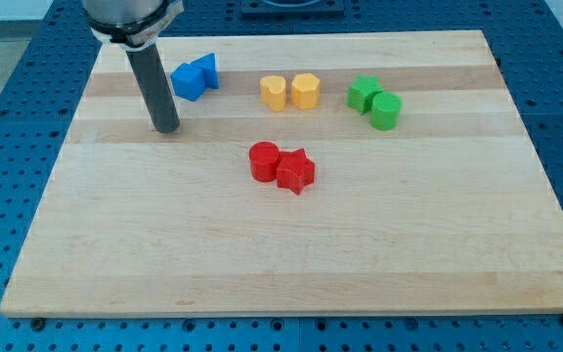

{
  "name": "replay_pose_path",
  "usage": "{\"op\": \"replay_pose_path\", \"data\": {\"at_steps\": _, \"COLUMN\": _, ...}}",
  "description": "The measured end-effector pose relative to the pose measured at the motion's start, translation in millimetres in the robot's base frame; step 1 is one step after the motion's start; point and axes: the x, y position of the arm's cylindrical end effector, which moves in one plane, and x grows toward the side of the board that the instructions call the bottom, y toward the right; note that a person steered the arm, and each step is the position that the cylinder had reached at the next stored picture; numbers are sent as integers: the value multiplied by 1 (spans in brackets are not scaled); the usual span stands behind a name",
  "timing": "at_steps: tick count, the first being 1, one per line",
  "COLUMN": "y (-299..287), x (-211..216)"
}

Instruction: Point your arm below the blue cube

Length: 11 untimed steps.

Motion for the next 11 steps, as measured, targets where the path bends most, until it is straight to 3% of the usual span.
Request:
{"op": "replay_pose_path", "data": {"at_steps": 6, "y": 0, "x": 0}}
{"op": "replay_pose_path", "data": {"at_steps": 11, "y": 37, "x": -32}}
